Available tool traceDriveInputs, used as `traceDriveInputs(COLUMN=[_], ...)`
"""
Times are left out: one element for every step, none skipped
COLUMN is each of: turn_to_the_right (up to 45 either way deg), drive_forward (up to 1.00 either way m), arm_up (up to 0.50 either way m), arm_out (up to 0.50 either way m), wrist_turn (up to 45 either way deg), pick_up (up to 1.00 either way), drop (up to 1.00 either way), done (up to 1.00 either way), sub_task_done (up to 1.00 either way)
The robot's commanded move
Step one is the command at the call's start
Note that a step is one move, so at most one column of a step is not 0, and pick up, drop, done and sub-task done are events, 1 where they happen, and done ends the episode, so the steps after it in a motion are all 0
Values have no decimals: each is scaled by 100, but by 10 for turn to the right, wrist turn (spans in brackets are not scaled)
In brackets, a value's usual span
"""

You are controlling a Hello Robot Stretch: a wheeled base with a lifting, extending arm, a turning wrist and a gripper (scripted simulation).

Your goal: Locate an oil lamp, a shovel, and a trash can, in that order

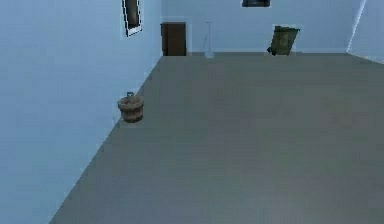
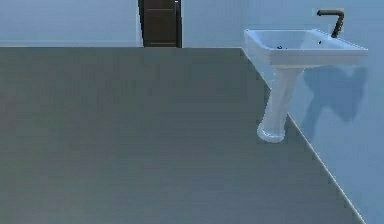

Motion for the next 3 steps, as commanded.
traceDriveInputs(turn_to_the_right=[0,0,0], drive_forward=[100,100,100], arm_up=[0,0,0], arm_out=[0,0,0], wrist_turn=[0,0,0], pick_up=[0,0,0], drop=[0,0,0], done=[0,0,0], sub_task_done=[0,0,0])
